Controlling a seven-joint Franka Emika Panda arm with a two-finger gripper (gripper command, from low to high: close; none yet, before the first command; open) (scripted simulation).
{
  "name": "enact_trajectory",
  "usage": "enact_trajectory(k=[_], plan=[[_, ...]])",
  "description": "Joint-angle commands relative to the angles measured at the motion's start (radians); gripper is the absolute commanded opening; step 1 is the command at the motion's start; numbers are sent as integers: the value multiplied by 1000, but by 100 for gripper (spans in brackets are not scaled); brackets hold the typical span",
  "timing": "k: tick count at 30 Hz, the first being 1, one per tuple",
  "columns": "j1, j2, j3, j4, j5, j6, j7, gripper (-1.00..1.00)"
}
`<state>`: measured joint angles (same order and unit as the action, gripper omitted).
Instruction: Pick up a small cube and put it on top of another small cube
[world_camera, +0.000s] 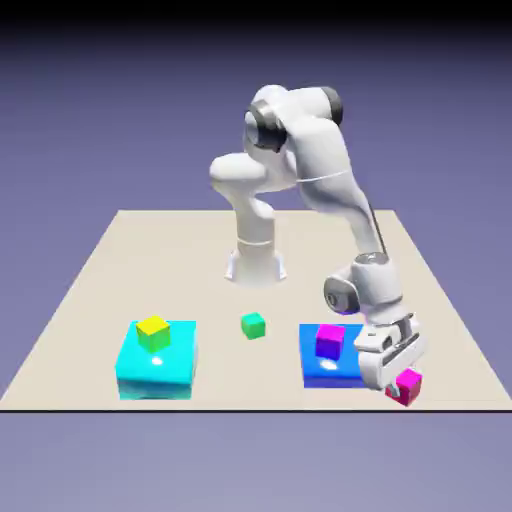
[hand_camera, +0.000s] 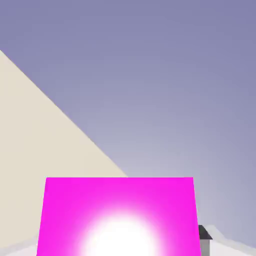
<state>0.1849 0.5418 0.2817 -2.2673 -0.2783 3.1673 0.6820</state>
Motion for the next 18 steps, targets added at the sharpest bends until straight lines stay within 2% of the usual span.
enact_trajectory(k=[1, 18], plan=[[-24, -36, 23, -23, 1, -15, -3, -100], [414, -652, -524, -476, 278, -136, -115, -100]])
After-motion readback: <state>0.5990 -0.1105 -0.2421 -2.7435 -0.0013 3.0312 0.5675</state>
